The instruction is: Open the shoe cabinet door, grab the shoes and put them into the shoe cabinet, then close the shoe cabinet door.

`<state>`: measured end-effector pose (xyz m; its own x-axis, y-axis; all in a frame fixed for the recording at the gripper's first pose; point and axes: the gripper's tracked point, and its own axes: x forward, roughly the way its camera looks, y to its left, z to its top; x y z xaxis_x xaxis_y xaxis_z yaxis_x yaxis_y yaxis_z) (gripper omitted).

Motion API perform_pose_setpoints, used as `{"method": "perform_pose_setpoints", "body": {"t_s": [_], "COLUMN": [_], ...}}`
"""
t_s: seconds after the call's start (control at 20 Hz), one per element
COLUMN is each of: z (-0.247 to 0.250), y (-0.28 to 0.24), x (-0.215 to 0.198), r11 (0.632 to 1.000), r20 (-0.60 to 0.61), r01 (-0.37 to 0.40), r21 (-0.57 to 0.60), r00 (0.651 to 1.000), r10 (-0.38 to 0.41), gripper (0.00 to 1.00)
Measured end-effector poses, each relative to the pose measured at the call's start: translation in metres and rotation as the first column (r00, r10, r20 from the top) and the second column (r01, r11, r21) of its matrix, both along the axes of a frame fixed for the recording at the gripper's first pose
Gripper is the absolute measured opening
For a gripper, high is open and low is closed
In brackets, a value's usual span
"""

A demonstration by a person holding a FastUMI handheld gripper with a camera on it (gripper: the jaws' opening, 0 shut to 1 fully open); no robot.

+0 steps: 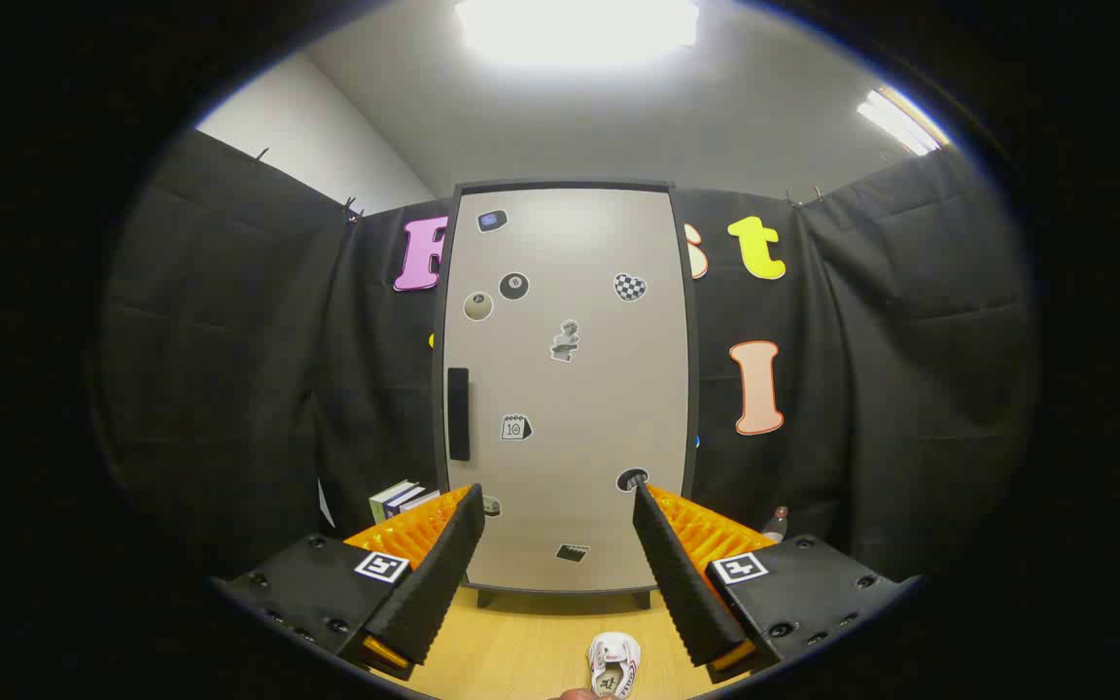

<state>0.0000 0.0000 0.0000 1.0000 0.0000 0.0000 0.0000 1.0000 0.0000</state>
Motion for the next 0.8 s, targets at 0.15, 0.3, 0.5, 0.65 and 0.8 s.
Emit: {"method": "perform_pose_setpoints", "body": {"t_s": [0.15, 0.3, 0.5, 0.65, 0.8], "z": [0.005, 0.009, 0.011, 0.013, 0.013], "y": [0.005, 0.008, 0.011, 0.011, 0.013], "x": [-0.002, -0.004, -0.007, -0.006, -0.002], "r11": [1.000, 1.000, 1.000, 1.000, 1.000], "r20": [0.009, 0.014, 0.010, 0.014, 0.012], "r01": [-0.006, -0.009, -0.012, -0.011, -0.013], "r21": [0.009, 0.003, -0.001, -0.006, -0.005], "r00": [1.000, 1.000, 1.000, 1.000, 1.000], "r10": [0.006, 0.009, 0.012, 0.011, 0.013], "gripper": [0.97, 0.97, 0.97, 0.97, 0.97]}}
